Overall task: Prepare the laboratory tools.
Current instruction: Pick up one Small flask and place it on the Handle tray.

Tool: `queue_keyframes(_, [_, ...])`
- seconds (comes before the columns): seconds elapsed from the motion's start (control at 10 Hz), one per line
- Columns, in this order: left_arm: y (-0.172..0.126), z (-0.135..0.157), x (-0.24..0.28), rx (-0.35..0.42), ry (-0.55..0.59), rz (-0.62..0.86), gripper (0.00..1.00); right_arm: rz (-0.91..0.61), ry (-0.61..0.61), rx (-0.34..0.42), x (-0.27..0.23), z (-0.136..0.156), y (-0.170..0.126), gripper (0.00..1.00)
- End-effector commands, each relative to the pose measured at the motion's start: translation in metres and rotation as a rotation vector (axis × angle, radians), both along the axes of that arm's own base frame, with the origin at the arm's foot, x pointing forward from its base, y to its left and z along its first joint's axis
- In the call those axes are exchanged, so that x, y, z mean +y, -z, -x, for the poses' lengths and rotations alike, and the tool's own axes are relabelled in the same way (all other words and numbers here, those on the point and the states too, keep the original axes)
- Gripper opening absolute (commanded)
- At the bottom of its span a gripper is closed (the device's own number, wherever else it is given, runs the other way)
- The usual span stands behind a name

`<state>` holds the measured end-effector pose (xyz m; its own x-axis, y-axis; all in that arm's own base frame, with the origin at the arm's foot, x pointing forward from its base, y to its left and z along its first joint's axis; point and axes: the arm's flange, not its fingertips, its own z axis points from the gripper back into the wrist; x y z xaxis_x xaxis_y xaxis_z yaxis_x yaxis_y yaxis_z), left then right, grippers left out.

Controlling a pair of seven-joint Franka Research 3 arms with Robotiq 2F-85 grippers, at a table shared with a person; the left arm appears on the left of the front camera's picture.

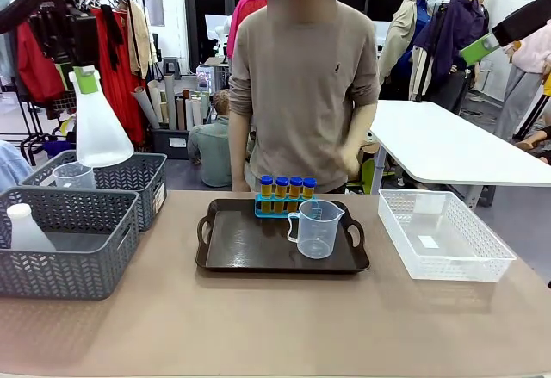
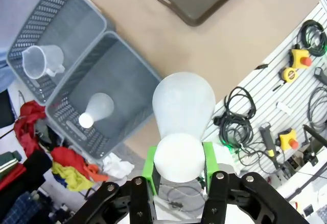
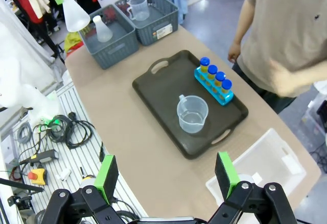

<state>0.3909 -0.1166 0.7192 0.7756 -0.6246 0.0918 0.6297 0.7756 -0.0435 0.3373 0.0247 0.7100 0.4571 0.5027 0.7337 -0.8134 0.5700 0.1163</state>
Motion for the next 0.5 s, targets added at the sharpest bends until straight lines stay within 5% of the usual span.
queue_keyframes(0.0, [-0.003,0.002,0.002,0.003,-0.003,-0.001,0.0,-0.018,-0.012,-0.009,0.001,-0.001,-0.002,1.0])
queue_keyframes(0.2, [-0.007,-0.007,-0.013,-0.006,0.092,-0.024,0.0,-0.018,-0.012,-0.009,0.001,-0.001,-0.002,1.0])
queue_keyframes(0.4, [0.019,-0.037,-0.058,-0.015,0.209,-0.024,0.0,-0.018,-0.012,-0.009,0.001,-0.001,-0.002,1.0])
